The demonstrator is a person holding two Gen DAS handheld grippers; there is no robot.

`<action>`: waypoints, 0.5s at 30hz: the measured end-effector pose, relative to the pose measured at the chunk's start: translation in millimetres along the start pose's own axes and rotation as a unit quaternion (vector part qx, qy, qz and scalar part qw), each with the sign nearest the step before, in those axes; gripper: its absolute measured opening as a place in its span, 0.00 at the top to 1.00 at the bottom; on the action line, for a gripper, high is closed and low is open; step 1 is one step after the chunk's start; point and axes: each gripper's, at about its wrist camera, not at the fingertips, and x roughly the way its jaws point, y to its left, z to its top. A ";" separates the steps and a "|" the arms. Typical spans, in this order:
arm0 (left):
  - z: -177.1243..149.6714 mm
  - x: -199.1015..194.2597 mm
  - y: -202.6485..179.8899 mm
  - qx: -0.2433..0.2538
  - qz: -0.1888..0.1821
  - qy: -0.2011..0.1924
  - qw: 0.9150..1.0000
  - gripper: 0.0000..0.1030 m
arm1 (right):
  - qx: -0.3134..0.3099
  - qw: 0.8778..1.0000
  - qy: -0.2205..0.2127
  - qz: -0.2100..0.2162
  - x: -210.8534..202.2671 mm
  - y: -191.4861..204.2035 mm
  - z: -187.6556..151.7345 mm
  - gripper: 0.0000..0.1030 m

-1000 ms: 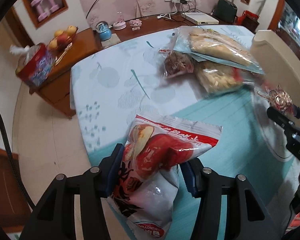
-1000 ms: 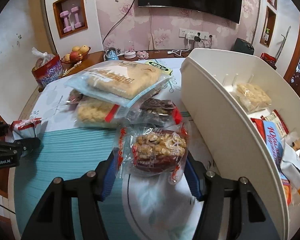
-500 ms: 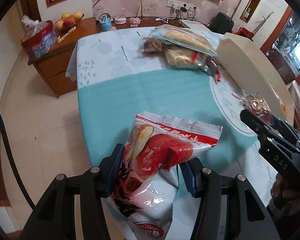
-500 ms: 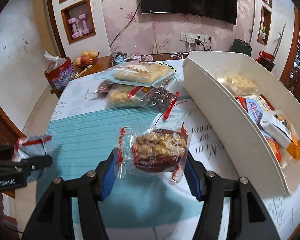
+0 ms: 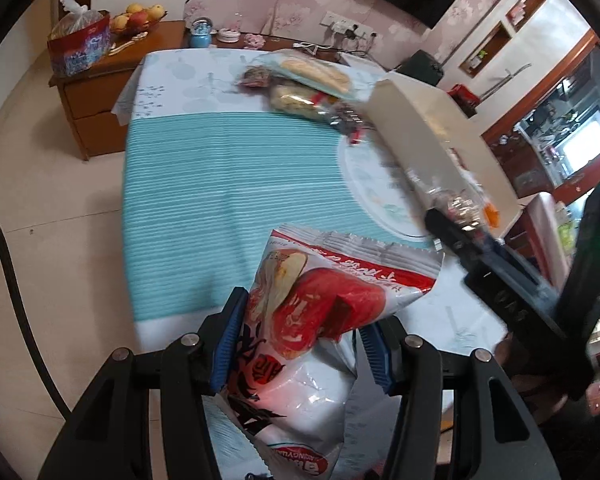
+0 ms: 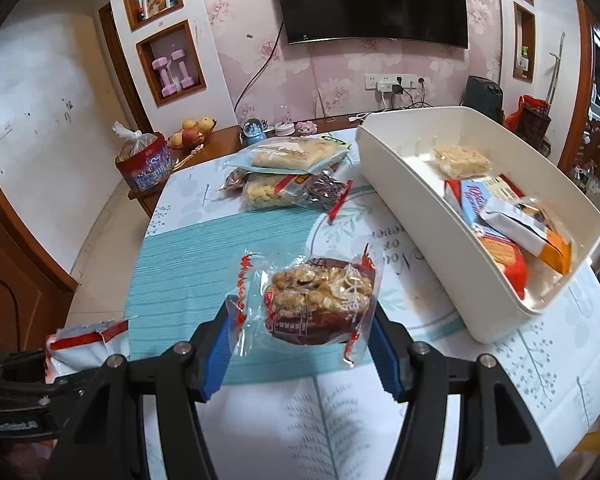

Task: Organize snacks
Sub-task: 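Lift the apple-chip bag and nut bag and carry them over the white tray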

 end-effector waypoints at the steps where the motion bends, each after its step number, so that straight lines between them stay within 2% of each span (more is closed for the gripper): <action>1: -0.4 -1.6 -5.2 0.000 -0.001 -0.003 1.000 0.48 | -0.003 1.000 0.000 0.002 -2.7 -3.3 -1.6 0.41; 8: 3.2 -6.1 -51.2 -0.009 -0.023 -0.030 0.999 0.48 | -0.017 0.999 0.018 0.026 -21.9 -36.6 -12.2 0.41; 15: 12.9 6.2 -104.9 -0.021 -0.045 -0.048 0.998 0.48 | -0.039 0.997 0.007 0.066 -46.1 -79.8 -2.7 0.41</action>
